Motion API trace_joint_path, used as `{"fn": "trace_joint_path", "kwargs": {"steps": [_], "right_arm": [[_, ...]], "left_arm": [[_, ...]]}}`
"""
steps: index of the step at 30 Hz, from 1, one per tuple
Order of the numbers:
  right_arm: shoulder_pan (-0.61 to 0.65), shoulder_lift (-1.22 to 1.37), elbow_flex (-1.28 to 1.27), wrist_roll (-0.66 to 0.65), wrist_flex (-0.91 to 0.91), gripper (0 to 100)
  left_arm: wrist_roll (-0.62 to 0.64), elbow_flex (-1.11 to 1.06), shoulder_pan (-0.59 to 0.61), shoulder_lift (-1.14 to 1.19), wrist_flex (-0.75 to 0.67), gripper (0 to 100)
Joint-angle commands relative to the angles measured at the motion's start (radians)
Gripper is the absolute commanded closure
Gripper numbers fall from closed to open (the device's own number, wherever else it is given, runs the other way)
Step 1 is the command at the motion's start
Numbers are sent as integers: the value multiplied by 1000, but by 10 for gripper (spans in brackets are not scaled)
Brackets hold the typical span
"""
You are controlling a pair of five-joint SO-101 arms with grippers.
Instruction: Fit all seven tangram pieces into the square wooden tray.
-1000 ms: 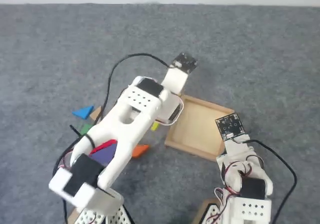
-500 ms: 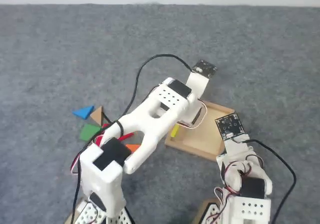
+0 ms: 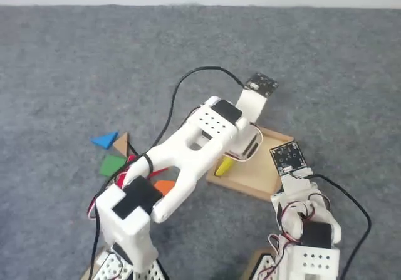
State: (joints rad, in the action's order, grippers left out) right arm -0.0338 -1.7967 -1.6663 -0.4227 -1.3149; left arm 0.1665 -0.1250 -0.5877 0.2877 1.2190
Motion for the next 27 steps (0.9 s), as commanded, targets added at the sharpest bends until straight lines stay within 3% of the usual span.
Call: {"fn": "trace_joint_path", "kwargs": {"steps": [1,15,27], "right_arm": [[4,-16,-17,-8,-1,991],[4,-16,-17,-8,-1,991],[4,-16,-17,-8,-1,991]], "left_arm": [[-21,41,-28,-71,3,822],[-23,39,-26,-64,-63,822],[-80,47,-2,104,-146,824]]}}
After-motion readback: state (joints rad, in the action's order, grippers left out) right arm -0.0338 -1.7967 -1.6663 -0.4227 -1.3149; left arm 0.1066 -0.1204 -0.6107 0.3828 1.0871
